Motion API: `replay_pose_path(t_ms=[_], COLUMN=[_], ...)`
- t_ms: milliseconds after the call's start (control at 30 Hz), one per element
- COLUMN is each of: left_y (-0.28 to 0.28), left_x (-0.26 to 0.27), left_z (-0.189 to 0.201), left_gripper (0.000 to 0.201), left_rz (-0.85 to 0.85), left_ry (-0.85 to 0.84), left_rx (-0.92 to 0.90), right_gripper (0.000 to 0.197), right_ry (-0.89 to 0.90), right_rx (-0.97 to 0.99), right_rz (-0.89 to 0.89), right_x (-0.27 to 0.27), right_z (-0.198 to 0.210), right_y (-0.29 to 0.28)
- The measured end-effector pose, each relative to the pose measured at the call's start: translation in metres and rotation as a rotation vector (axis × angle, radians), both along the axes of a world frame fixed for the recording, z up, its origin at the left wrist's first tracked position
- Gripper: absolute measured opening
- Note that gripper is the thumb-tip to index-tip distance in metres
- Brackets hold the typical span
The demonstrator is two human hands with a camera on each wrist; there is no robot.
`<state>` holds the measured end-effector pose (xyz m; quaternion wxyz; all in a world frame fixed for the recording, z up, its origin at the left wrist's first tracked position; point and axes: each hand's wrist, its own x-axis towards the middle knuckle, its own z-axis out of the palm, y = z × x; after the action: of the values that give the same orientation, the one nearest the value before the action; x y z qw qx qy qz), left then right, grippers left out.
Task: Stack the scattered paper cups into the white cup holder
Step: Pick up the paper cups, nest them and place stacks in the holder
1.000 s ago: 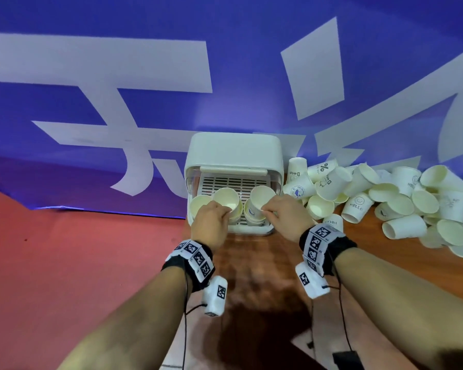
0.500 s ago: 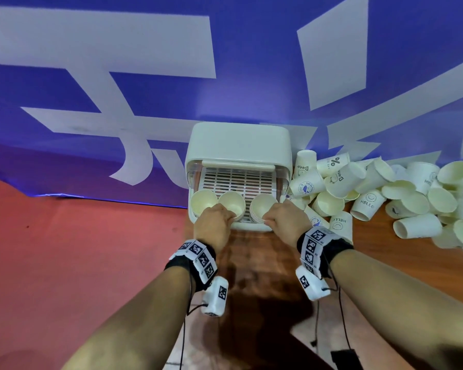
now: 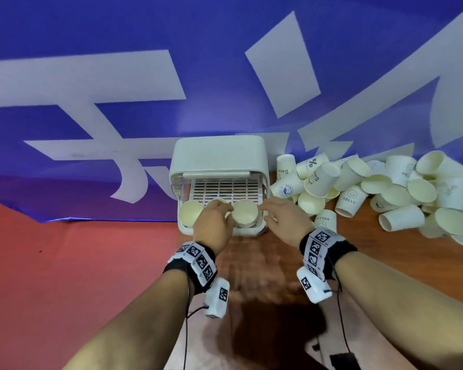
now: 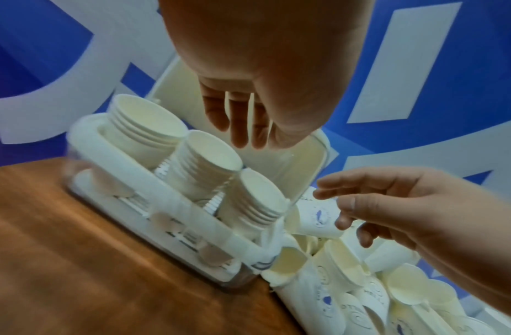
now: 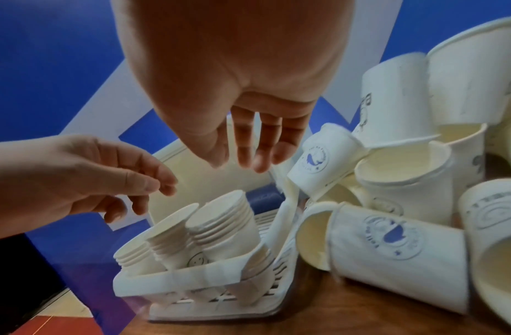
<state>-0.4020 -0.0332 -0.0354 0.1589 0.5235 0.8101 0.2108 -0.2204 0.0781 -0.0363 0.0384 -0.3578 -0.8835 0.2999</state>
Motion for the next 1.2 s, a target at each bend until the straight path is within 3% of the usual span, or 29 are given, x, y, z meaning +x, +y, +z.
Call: replay_pose_path(t_ms=[433,533,733,1000,1200], left_y=[0.084,0.101,0.129,0.157,0.166], left_x=[0.124,0.131,0.137,0.129,0.124], left_z=[0.018,0.015,0.008,-0.016,-0.029], left_gripper=[0.027,0.03,0.04,0.06,0.052], left_rz=[-0.12,-0.151,-0.118,-0.137,-0.151], left_ry=[-0.123,-0.076,-0.019,0.018,0.122], left_rx=[0.05,0.061,0.049,-0.103,-0.223], right_gripper=[0.053,0.061,0.075,0.036,0.034], right_ry=[-0.146,-0.17,-0.385,-0.606,-0.659], right_rx=[0.193,0.229,0.399,0.634,0.611], right_rz=[-0.034,-0.014,0.184,0.401,0.379], right_x=[0.115,0.122,0.104,0.07,0.061], right_z=[0.022,0.03,0.036,0.025,0.02], right_y=[0.06,0.081,0.115,0.152,0.163])
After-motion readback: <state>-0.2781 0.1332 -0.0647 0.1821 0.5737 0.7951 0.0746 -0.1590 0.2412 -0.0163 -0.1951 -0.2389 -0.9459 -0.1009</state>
